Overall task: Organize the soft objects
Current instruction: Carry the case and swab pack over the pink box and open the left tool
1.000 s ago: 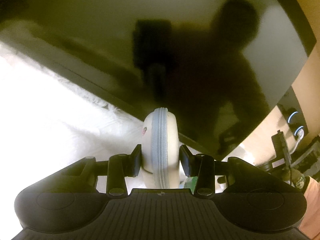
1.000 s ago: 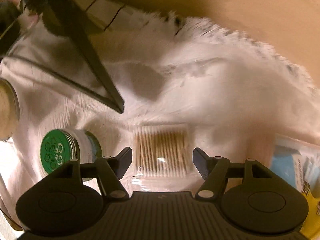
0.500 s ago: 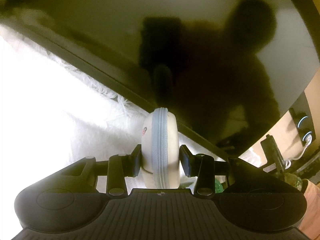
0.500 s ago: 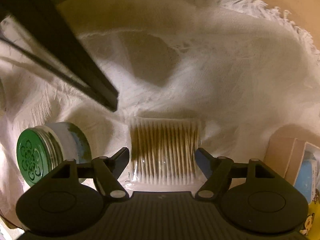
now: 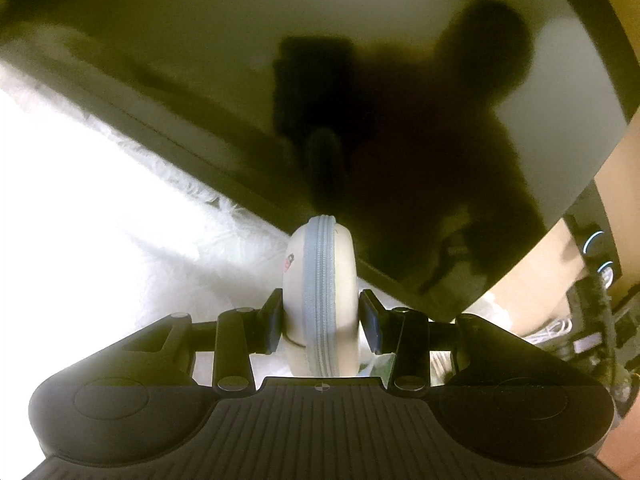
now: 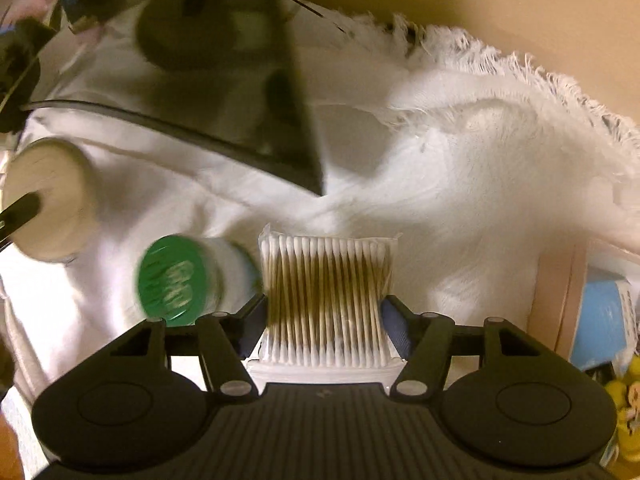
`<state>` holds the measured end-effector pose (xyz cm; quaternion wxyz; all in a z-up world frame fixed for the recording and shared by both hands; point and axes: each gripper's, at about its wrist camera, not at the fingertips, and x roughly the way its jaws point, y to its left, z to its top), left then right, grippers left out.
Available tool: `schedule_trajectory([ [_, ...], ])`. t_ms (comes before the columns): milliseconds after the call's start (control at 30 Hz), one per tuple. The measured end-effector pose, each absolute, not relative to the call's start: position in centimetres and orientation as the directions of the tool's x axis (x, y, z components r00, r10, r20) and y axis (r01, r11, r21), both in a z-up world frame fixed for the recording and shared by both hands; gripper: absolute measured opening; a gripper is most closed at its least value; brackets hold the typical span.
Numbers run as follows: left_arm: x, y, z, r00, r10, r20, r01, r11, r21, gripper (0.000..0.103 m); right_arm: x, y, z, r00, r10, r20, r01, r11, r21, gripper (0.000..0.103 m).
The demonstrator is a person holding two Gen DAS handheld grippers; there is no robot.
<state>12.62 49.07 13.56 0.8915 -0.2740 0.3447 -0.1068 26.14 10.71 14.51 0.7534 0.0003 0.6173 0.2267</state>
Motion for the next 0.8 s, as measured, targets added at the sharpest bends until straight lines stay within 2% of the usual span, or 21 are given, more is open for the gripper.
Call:
schedule_trajectory([
  [133,12.7,48.7,15.1,0.75,-0.387,-0.536,0.024,0.826,-0.563,0.044,24.4,11.0,16.8,0.189,0.347,-0.919,-0.343,0.9,0.269,0.063],
  [267,13.4,47.6,19.2,0.792,-0.39,-0.47,0.098,0.841,-0.532,0.044,22.0,9.4,22.5,0.33,0.382,-0.863,-0.342,0.901,0.268,0.063],
  [400,13.5,45.0,24.5,0.836,-0.421,-0.353,0.201,0.833,-0.516,0.044,18.3,5.7,30.6,0.53,0.398,-0.749,-0.341,0.909,0.241,0.063],
  [500,13.3,42.2,26.7,0.831,-0.473,-0.291,0.274,0.805,-0.525,0.044,15.9,2.1,34.6,0.65,0.369,-0.664,-0.311,0.927,0.21,0.063],
  [667,13.6,34.9,27.8,0.763,-0.589,-0.266,0.385,0.745,-0.545,0.044,13.4,-4.6,36.2,0.74,0.323,-0.59,-0.252,0.946,0.202,0.063],
  [800,14.7,27.6,27.3,0.678,-0.684,-0.268,0.446,0.673,-0.59,0.044,12.8,-9.8,35.8,0.748,0.286,-0.599,-0.209,0.958,0.197,0.063],
])
